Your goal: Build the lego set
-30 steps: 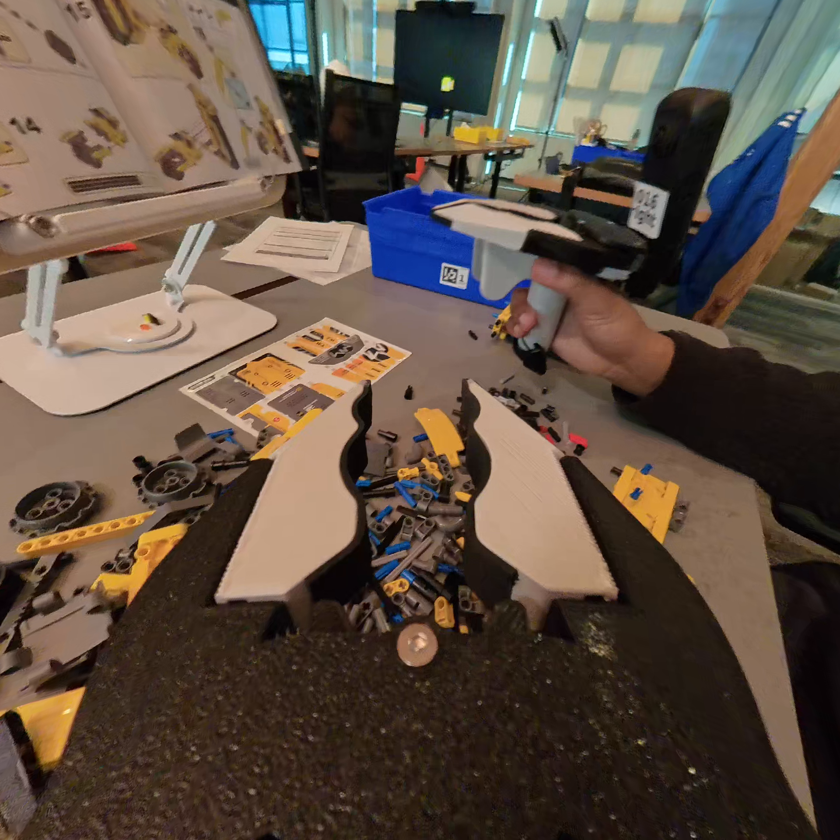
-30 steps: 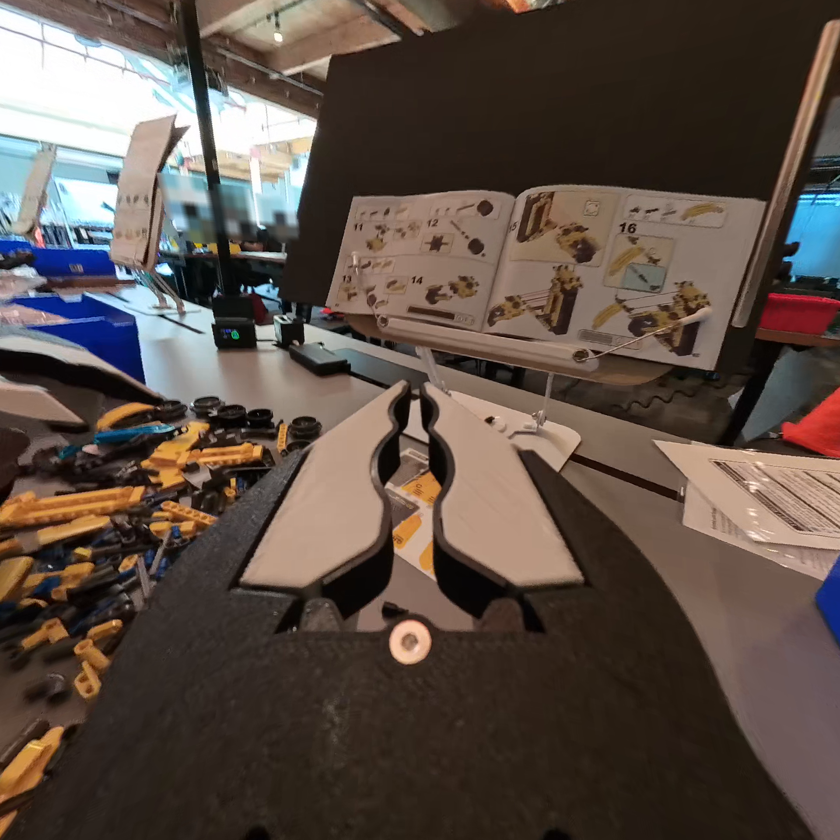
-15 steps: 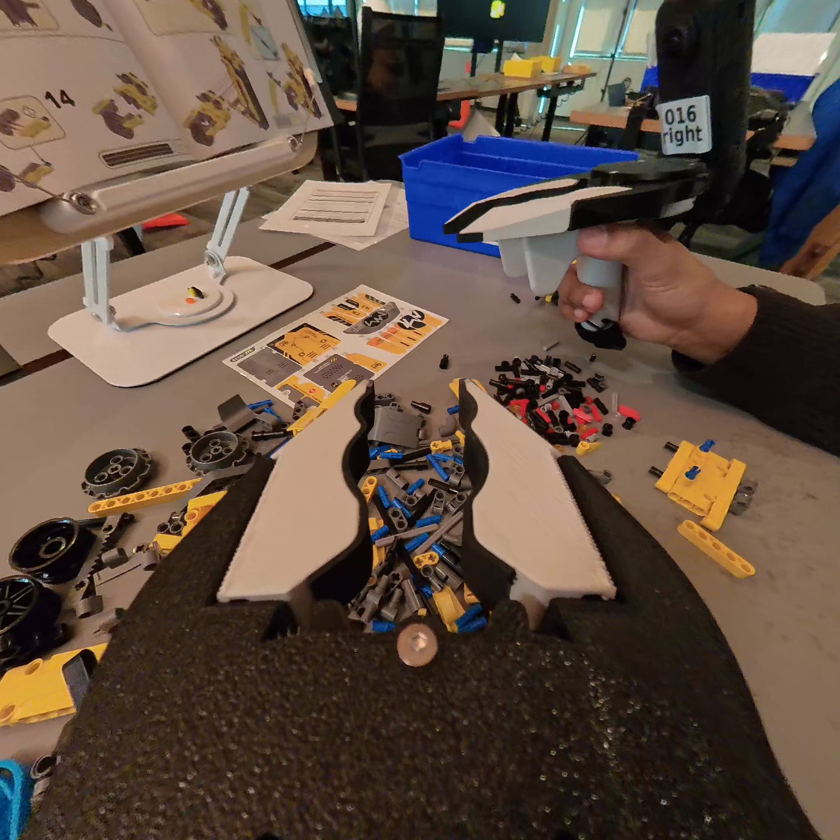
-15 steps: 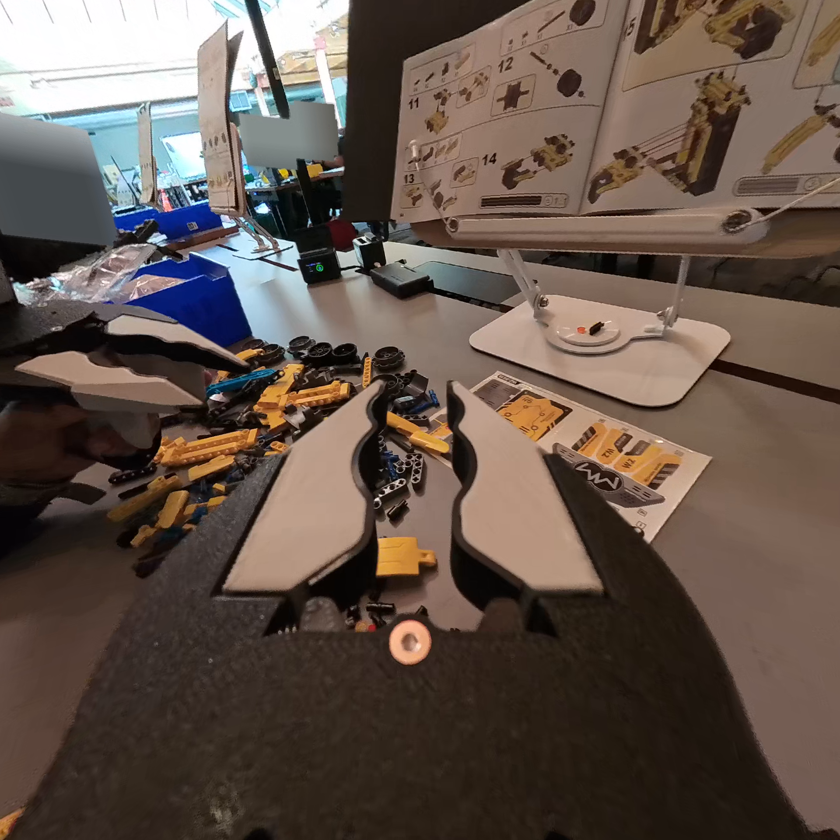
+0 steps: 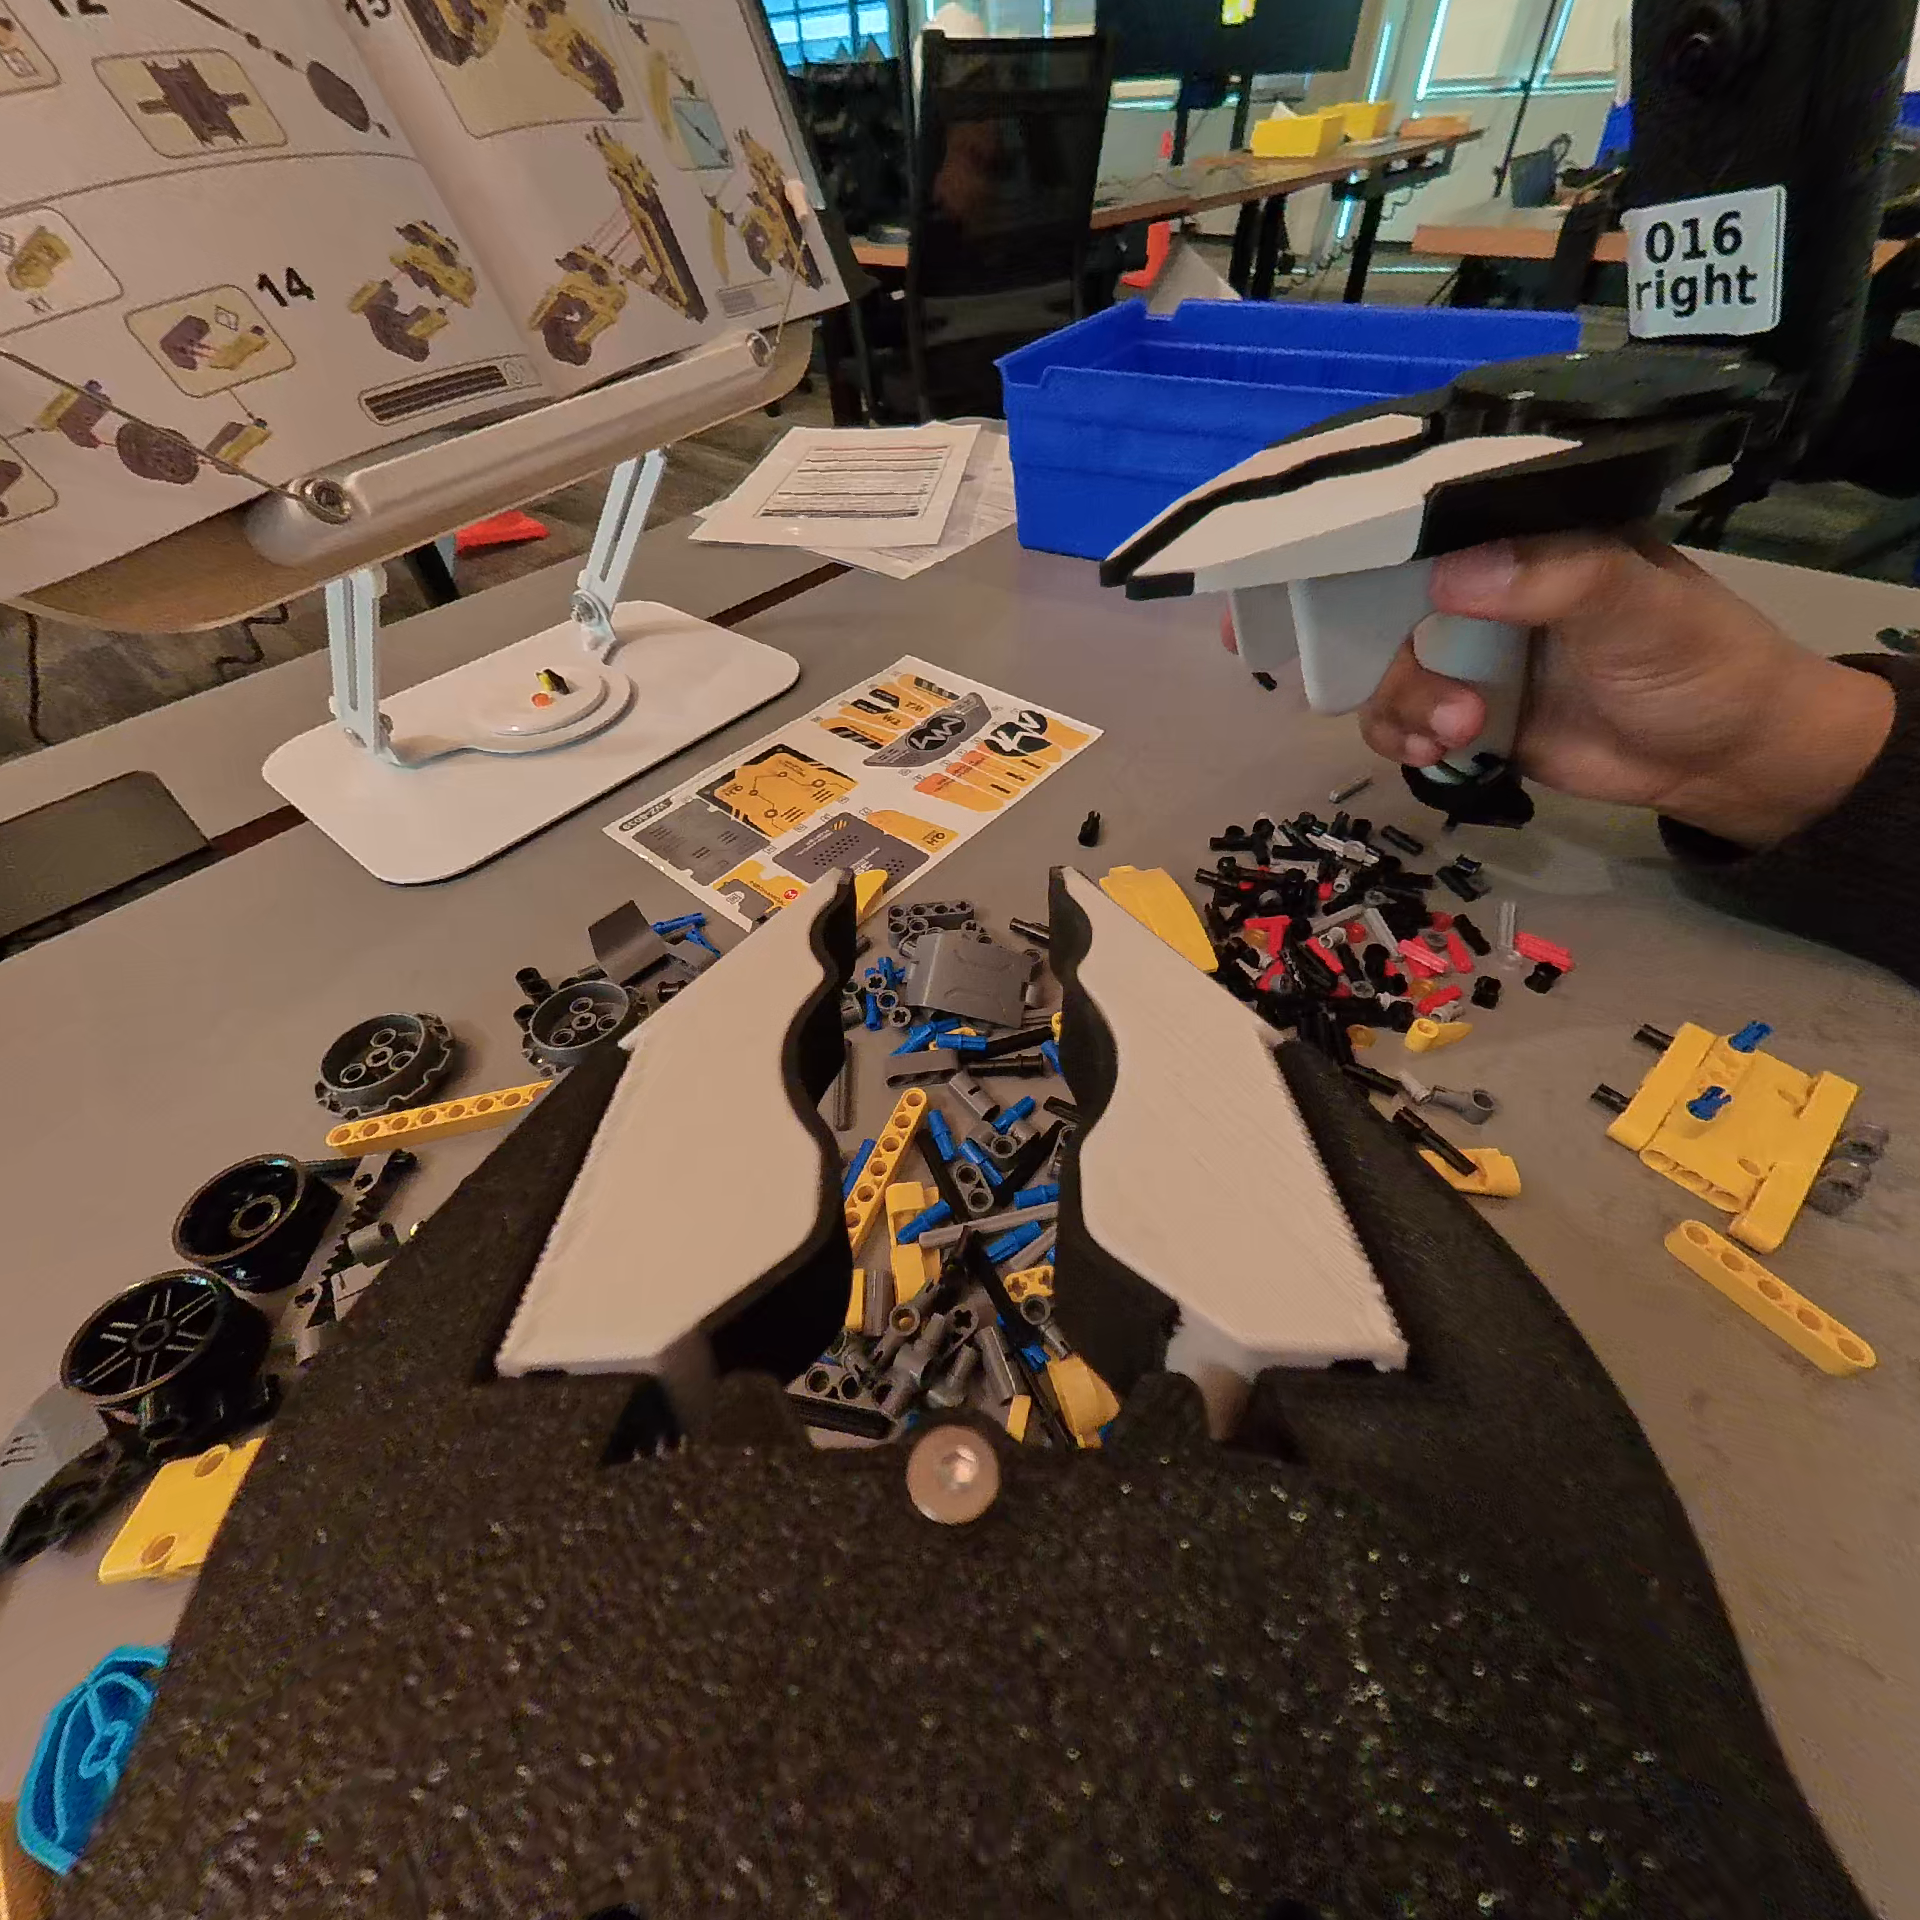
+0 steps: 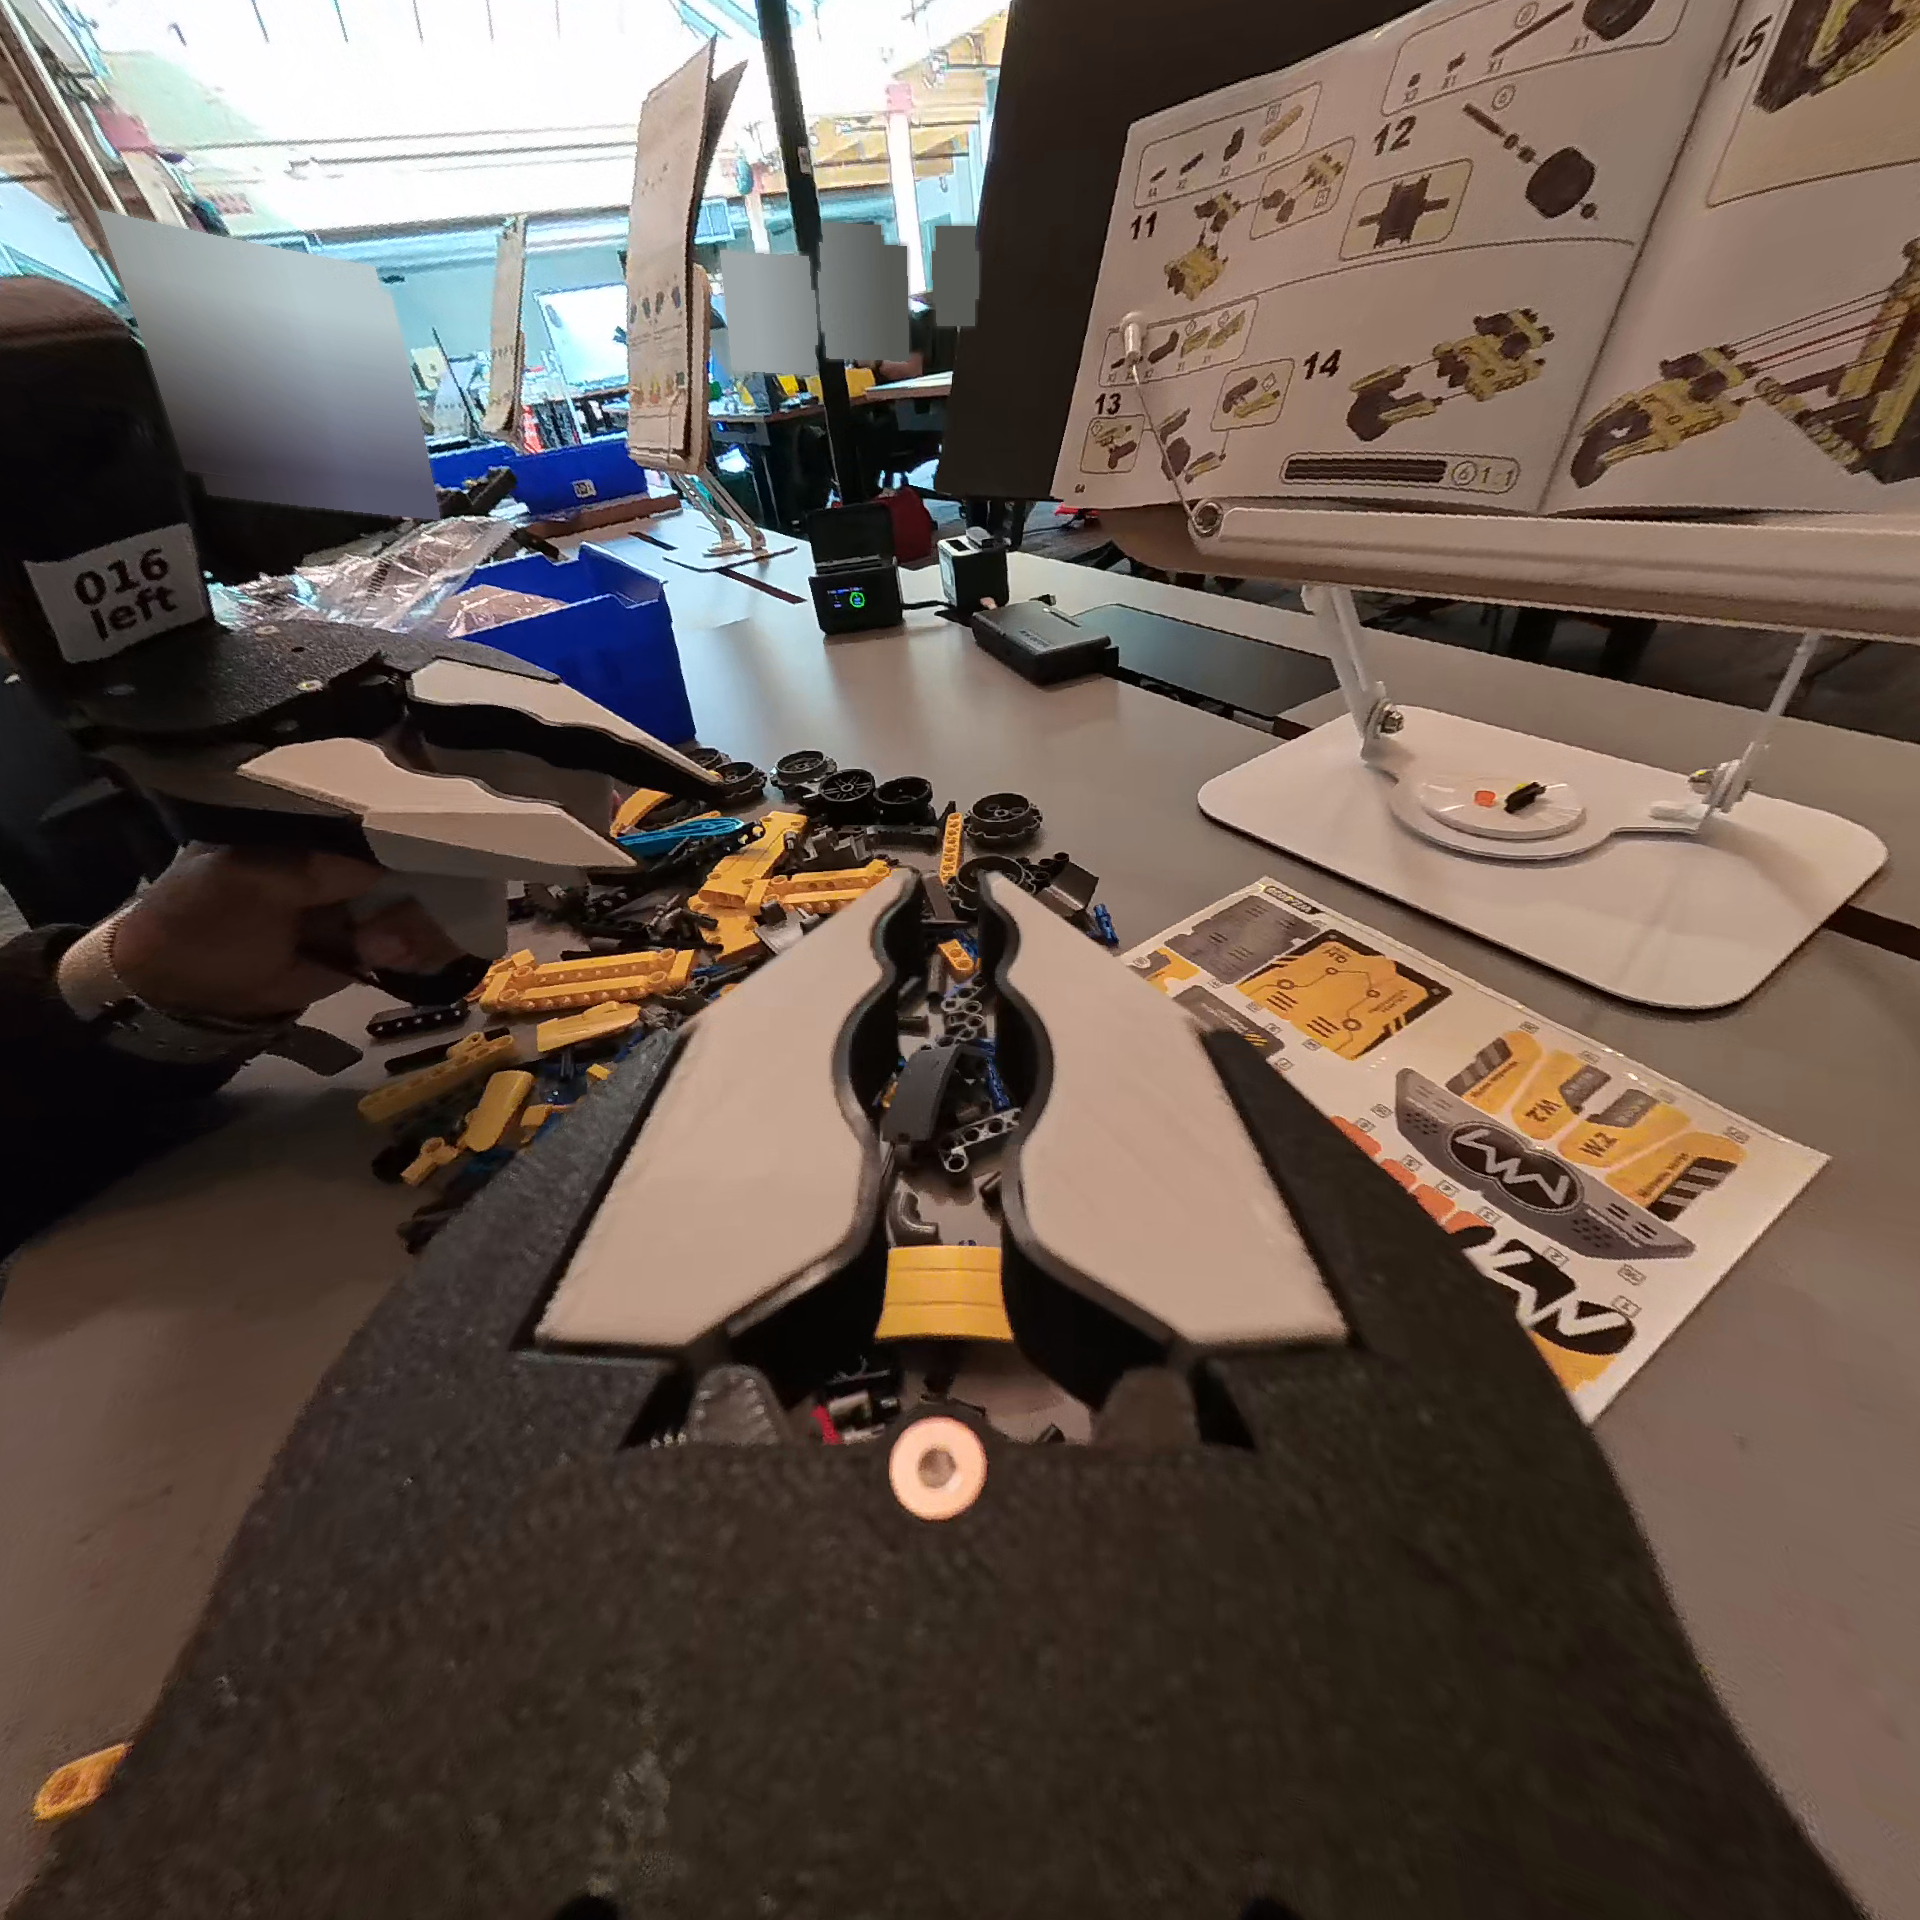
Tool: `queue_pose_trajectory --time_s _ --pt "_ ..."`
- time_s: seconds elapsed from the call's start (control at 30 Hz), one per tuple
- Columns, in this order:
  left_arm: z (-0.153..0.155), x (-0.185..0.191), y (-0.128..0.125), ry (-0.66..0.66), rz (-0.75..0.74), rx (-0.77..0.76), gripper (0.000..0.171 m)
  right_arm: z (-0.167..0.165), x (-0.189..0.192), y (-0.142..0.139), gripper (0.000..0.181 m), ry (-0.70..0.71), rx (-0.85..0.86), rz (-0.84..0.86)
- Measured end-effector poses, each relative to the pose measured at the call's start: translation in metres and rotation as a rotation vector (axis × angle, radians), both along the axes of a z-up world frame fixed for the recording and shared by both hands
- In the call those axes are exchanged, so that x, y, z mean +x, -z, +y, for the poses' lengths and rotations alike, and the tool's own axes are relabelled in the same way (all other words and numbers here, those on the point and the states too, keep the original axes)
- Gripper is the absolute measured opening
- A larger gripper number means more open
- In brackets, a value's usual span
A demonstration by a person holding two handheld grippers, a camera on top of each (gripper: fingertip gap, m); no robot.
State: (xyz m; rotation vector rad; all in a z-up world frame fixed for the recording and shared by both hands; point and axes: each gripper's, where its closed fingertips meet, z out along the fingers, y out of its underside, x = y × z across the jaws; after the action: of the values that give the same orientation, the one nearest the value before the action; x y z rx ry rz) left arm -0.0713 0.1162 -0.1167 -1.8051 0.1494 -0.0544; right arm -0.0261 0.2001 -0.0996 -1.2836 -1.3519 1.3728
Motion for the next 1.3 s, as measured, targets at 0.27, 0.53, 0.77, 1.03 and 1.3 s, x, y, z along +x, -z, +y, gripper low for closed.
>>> queue_pose_trajectory --time_s 0.27,0.53,0.77,1.03,1.3 --pt "0.0008 -0.0061 0.0003 -0.037 0.01 0.002 0.037 -0.0009 0.0003 -0.002 0.01 -0.005 0.006 0.015" --pt "0.0012 -0.009 0.0009 -0.053 0.01 0.0 0.037 -0.0044 -0.0006 0.0006 0.01 -0.023 0.006 0.002" --pt "0.0017 -0.0087 0.0023 -0.054 0.023 -0.006 0.037 -0.0052 -0.0008 0.0011 0.01 -0.024 0.013 -0.001" --pt "0.0019 -0.0089 0.0028 -0.055 0.025 -0.008 0.037 -0.0054 -0.001 0.0016 0.01 -0.025 0.012 -0.004" --pt "0.0019 -0.0097 0.0029 -0.059 0.028 -0.01 0.037 -0.0052 -0.0013 0.0022 0.01 -0.022 0.015 -0.008"
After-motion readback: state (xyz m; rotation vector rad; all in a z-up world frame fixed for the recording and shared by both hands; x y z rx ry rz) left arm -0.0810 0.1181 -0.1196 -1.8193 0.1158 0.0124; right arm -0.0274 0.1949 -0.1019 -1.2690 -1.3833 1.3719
